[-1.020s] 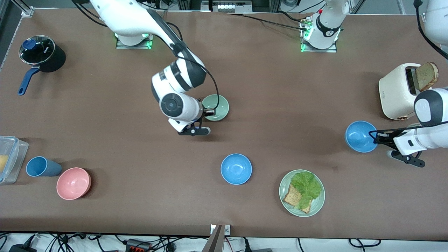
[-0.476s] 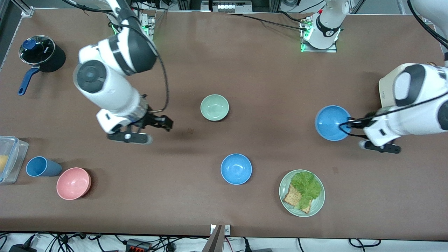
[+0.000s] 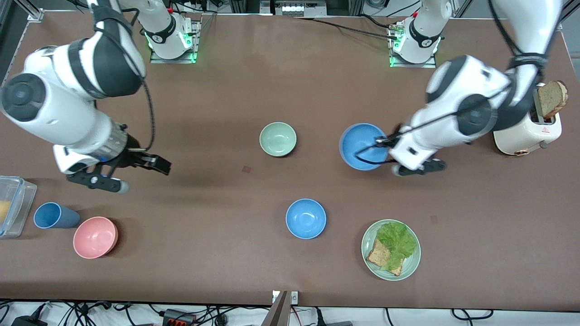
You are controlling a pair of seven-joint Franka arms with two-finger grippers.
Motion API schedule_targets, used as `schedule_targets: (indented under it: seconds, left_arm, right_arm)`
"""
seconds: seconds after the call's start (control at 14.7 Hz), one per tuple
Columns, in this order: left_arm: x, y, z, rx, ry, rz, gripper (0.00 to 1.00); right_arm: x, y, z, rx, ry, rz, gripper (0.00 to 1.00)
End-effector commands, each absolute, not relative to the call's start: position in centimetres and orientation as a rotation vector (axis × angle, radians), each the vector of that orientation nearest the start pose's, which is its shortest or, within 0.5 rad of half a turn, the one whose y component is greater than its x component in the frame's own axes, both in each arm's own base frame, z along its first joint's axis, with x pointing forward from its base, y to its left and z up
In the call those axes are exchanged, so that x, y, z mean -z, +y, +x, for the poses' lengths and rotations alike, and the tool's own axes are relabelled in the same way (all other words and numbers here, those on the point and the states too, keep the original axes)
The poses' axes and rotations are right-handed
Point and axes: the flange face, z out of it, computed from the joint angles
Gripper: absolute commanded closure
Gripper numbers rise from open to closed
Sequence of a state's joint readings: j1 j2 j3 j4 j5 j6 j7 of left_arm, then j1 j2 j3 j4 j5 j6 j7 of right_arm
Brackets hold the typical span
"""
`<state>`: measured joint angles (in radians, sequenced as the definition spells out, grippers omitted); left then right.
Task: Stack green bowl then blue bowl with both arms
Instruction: 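Release the green bowl with the right gripper while the left gripper carries the blue bowl, then lower the blue bowl into the green bowl and open the left gripper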
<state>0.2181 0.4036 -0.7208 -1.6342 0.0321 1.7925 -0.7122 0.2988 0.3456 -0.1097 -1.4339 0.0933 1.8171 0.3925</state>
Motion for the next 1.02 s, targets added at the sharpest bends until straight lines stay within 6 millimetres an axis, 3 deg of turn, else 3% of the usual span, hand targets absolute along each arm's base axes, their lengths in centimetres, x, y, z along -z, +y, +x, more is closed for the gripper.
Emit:
schedule_targets:
  seconds: [0.0,0.14,0.27,0.34,0.48,0.68,0.95]
  left_arm:
    - [-39.9,-32.0,56.2,-0.425,-0.534,-3.189,0.97]
    - [-38.2,-36.7,54.7,-0.415,-0.657,-3.193,0.97]
    - [-36.5,-39.4,53.8,-0.405,-0.704,-3.201,0.97]
    - [-35.7,-40.9,53.1,-0.387,-0.712,-3.194,0.97]
    - [-34.0,-44.5,50.7,-0.308,-0.706,-3.152,0.97]
    - [-31.8,-46.8,48.8,-0.289,-0.646,-3.125,0.97]
    - [-30.6,-47.6,47.9,-0.289,-0.594,-3.116,0.97]
  right_arm:
    - [-52.4,7.6,64.8,0.011,0.275,-3.065,0.0]
    - [-52.9,3.6,64.6,-0.025,0.198,-3.08,0.0]
    - [-56.8,-1.2,63.9,0.048,0.155,-3.081,0.0]
    - [-57.3,-2.8,63.4,0.013,0.166,-3.078,0.0]
    - [-59.3,-4.3,62.6,0.019,0.175,-3.075,0.0]
    - [-60.3,-4.6,61.8,0.037,0.176,-3.089,0.0]
    - [-59.4,-3.8,59.4,-0.009,0.166,-3.133,0.0]
